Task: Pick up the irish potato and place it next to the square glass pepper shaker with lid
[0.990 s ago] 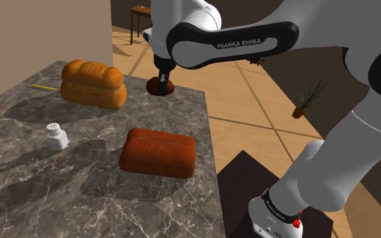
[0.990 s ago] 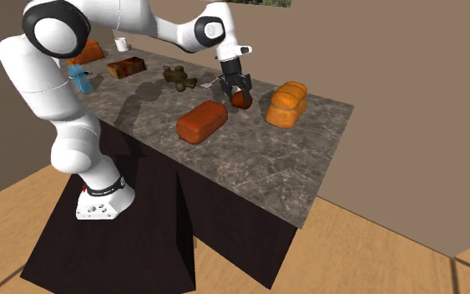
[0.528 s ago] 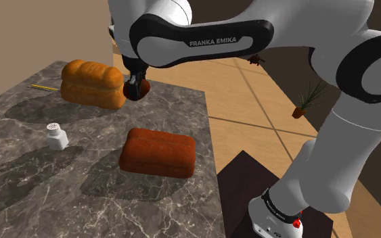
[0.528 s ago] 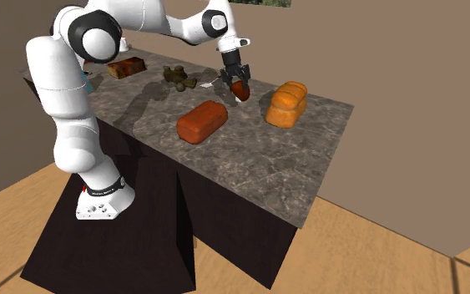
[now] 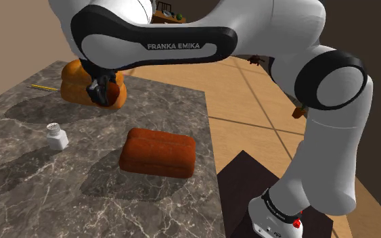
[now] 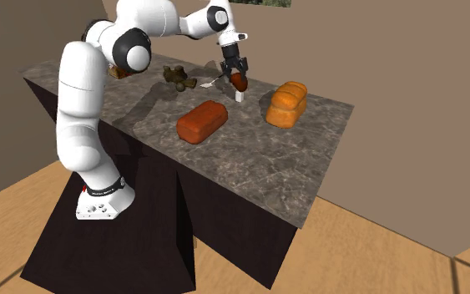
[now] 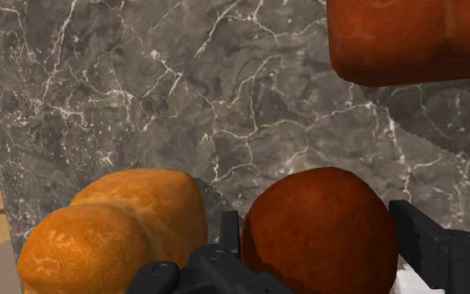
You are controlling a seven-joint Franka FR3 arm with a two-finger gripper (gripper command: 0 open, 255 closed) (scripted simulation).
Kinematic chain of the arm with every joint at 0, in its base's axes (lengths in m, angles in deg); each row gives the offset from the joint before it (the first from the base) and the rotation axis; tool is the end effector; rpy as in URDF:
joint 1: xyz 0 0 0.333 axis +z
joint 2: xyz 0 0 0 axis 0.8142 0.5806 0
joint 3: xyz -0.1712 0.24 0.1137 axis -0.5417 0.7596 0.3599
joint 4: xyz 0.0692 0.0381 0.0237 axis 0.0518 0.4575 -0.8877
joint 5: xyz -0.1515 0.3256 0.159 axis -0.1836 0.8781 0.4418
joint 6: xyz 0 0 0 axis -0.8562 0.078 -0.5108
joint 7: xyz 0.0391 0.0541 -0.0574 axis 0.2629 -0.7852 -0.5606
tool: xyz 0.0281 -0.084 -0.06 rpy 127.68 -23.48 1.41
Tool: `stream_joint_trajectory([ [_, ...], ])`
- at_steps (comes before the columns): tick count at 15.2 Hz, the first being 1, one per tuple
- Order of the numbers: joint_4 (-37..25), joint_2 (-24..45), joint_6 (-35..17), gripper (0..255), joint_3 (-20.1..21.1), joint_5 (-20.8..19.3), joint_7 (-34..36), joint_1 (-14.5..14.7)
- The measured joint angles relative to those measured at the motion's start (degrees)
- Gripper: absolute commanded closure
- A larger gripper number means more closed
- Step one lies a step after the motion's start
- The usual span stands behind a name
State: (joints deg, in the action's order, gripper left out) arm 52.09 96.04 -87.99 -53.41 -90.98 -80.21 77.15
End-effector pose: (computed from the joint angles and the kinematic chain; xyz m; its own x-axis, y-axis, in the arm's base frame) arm 0.5753 0.3864 0.4858 0.7312 0.6806 -0.0458 0.6565 -0.6838 0.3186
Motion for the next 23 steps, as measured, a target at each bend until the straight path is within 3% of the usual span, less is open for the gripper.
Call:
stream_joint_trajectory([
  [4, -20.5, 12.3, 8.8, 255, -0.7, -2.5, 0.2, 6.8],
  [5, -22.4, 13.7, 9.4, 255, -0.8, -2.7, 0.2, 7.5],
  [23, -8.1, 13.2, -3.1, 255, -0.7, -3.4, 5.5, 5.3],
])
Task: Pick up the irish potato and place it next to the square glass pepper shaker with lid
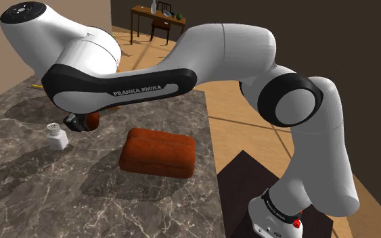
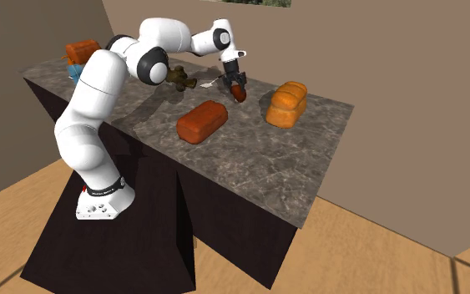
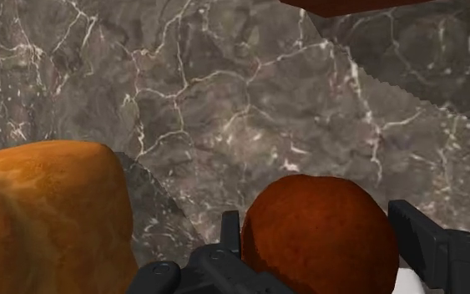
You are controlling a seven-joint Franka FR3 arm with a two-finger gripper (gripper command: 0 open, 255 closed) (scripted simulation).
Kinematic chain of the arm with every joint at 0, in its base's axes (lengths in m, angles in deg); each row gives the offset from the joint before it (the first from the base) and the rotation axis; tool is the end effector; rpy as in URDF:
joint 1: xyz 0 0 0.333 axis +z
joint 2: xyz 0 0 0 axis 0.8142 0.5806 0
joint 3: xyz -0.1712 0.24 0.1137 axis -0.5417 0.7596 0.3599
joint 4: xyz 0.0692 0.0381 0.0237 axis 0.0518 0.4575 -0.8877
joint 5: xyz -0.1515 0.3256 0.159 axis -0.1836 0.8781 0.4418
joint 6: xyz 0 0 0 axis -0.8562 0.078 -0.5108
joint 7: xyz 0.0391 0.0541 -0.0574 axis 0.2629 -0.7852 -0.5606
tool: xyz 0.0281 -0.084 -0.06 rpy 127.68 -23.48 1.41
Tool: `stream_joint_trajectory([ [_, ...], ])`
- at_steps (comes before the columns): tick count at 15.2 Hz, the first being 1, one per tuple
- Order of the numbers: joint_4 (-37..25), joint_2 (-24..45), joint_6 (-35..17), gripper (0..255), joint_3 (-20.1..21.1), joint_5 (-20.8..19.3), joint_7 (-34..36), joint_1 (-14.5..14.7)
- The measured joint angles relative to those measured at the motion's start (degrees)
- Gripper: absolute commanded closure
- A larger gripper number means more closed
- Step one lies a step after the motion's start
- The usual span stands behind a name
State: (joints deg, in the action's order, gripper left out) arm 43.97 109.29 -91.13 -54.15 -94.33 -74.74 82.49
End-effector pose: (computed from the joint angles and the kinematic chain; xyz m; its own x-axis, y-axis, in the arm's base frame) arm 0.5890 0.4485 0.3939 0.7330 0.6787 -0.0467 0.6549 -0.6854 0.3184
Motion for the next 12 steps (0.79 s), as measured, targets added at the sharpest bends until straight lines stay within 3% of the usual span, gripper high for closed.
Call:
stream_joint_trajectory([
  [12, 4.3, 1.7, -6.4, 255, -0.5, -1.3, 2.6, -0.4],
])
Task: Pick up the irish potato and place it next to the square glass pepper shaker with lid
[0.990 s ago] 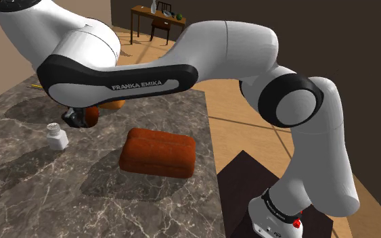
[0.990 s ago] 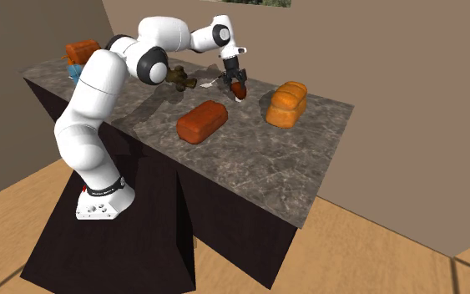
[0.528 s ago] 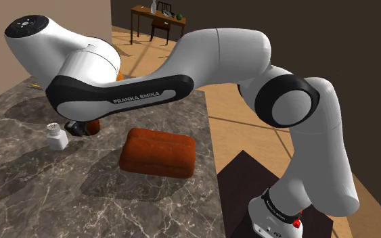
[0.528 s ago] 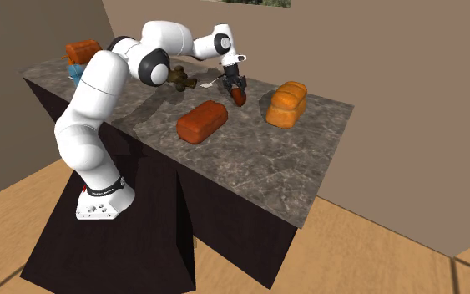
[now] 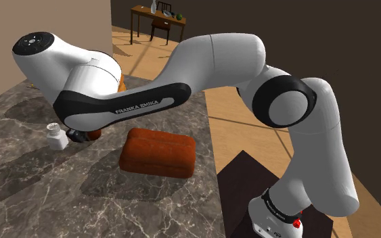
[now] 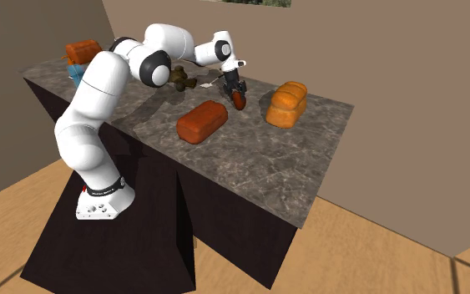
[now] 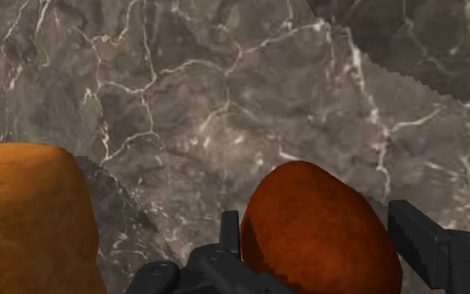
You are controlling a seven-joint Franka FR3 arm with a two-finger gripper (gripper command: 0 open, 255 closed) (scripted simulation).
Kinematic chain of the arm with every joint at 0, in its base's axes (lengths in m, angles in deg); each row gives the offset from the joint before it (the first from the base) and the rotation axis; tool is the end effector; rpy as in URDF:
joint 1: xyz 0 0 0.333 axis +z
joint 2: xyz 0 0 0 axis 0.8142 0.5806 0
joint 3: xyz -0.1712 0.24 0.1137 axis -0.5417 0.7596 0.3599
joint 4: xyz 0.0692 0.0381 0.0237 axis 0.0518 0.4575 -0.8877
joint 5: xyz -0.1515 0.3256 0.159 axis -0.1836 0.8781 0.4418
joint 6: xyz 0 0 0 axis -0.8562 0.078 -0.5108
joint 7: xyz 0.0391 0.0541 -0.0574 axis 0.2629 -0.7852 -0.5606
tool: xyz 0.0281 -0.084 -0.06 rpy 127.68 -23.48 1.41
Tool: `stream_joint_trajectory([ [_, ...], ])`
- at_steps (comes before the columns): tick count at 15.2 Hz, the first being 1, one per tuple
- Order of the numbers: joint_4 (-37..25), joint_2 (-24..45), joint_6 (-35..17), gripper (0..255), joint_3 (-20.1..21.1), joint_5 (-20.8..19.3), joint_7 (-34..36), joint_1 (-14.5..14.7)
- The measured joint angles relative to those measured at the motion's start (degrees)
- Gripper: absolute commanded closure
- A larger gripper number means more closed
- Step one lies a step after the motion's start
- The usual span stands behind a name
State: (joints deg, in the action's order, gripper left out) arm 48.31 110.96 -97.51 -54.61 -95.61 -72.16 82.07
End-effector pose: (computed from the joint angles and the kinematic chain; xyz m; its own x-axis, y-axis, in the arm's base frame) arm 0.5901 0.4501 0.3456 0.7329 0.6796 -0.0305 0.6510 -0.6876 0.3215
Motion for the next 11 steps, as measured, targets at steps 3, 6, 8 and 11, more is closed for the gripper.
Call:
stream_joint_trajectory([
  [3, -0.4, 0.3, 0.0, 255, 0.0, -0.1, 0.1, 0.1],
  [6, 0.0, 0.5, -0.2, 0, 0.0, -0.1, 0.1, 0.0],
  [8, 0.0, 0.8, 0.0, 0, -0.1, 0.0, 0.0, 0.0],
  [11, 0.1, 0.8, 0.0, 0, 0.0, 0.0, 0.0, 0.0],
])
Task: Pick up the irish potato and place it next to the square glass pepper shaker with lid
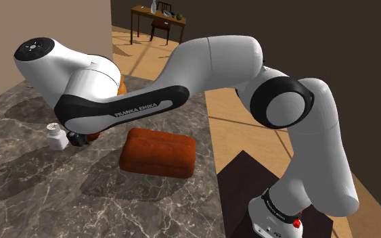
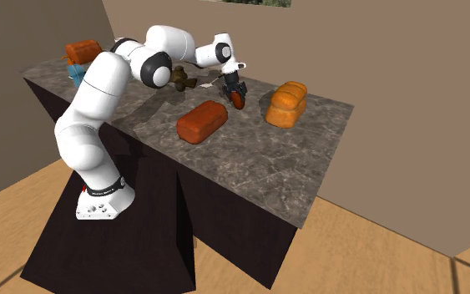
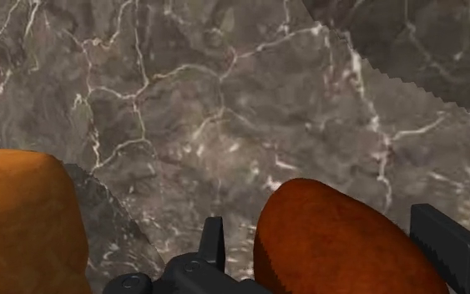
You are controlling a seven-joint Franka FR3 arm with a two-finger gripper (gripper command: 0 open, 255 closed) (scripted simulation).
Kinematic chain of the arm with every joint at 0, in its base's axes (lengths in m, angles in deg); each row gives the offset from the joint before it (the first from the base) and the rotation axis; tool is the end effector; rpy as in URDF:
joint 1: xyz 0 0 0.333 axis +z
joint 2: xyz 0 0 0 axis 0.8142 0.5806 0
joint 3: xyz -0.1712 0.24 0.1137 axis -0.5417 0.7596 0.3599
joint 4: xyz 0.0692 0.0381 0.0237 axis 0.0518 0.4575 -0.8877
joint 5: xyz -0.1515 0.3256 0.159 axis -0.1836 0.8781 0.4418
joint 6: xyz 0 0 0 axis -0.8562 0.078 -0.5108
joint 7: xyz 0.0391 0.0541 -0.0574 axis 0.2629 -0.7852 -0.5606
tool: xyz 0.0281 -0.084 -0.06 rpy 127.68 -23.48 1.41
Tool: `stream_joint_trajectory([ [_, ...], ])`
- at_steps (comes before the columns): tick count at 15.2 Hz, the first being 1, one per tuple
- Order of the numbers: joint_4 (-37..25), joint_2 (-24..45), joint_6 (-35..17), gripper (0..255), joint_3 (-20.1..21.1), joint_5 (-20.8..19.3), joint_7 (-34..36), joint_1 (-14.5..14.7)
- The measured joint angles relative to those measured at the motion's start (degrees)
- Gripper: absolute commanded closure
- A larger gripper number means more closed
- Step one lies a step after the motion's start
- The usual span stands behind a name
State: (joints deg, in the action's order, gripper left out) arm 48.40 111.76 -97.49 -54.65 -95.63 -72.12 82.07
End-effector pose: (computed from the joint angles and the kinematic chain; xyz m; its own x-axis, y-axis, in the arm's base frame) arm 0.5901 0.4497 0.3346 0.7330 0.6787 -0.0457 0.6546 -0.6855 0.3186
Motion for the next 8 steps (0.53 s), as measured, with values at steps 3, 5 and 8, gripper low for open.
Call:
stream_joint_trajectory([
  [3, -2.8, -0.6, 3.4, 0, 0.4, 0.5, -0.5, 1.0],
  [5, -4.3, -1.2, 5.4, 0, 0.6, 0.8, -0.9, 1.6],
  [8, -4.6, -1.3, 5.9, 0, 0.6, 0.9, -1.0, 1.6],
])
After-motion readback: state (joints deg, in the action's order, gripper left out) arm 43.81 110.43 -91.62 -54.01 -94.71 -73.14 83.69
